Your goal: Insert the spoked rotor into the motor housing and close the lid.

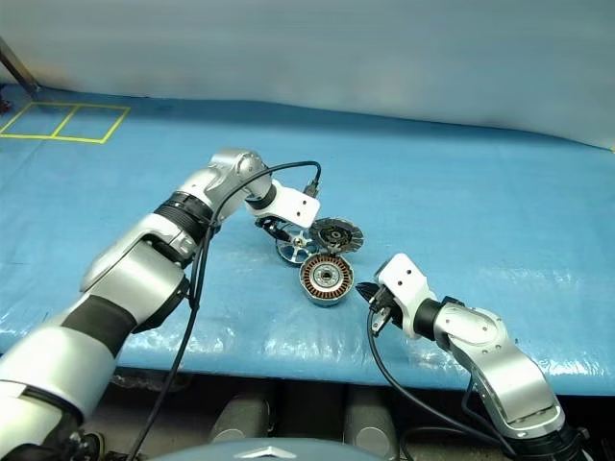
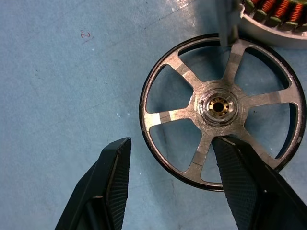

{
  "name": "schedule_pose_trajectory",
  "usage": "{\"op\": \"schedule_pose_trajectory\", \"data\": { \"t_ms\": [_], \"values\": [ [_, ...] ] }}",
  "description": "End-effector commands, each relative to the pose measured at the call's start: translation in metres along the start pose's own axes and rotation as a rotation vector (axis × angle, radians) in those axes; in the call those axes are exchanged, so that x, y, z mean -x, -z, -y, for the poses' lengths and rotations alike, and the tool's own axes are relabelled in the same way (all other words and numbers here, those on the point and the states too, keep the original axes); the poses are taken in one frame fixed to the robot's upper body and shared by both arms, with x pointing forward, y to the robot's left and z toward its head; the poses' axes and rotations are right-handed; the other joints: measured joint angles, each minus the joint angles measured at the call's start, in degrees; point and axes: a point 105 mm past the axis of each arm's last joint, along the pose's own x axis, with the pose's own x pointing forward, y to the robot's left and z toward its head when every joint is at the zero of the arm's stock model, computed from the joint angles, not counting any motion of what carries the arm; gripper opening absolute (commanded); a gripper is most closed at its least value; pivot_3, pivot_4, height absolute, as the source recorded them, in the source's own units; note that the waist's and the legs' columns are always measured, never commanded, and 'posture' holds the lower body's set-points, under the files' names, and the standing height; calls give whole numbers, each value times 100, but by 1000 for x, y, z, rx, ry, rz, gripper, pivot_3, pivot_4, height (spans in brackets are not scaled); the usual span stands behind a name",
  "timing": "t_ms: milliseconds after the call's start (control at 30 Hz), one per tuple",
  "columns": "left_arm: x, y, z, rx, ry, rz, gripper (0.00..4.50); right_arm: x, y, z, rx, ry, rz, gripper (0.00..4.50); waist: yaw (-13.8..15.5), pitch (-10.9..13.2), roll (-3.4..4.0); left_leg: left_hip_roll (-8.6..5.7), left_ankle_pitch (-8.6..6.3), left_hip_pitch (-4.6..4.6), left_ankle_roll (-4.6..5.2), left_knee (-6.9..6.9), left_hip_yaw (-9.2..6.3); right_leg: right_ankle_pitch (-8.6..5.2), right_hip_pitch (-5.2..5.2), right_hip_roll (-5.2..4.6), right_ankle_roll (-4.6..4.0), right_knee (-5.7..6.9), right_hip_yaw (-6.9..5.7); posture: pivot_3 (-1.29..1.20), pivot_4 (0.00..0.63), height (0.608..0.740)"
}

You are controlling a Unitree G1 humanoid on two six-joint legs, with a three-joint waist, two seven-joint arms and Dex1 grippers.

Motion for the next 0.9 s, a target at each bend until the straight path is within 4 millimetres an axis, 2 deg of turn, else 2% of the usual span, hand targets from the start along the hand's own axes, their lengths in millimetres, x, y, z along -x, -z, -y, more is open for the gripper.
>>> {"op": "schedule_pose_trajectory", "data": {
  "t_ms": [33, 500, 667, 900],
  "values": [
    [15, -3, -17, -32, -96, 1, 2893, -1, -5, -1, 19, -4, 16, 0, 2, 0, 0, 0, 0, 0, 0, 1, 0, 0, 0, 0, 0, 1, 0, 0, 150, 740],
    [24, -29, -26, -129, -147, 87, 2893, -5, -3, -3, 22, -28, 3, 0, 4, 0, 0, -2, 0, 0, 0, 9, 0, 5, 4, 0, 7, 2, 2, 0, 150, 740],
    [21, -44, -14, -161, -87, 160, 2893, -5, -2, -3, 21, -29, -3, 0, -1, -1, 2, -2, 0, 2, 0, 11, 0, 5, 6, 0, 7, 4, 4, 0, 150, 740],
    [12, -29, -3, -171, -49, 92, 2893, -5, -1, -3, 22, -29, -9, 0, -35, -1, 2, -2, 0, 8, 0, 19, 1, 5, 9, 1, 6, 15, 6, 0, 150, 740]
  ]
}}
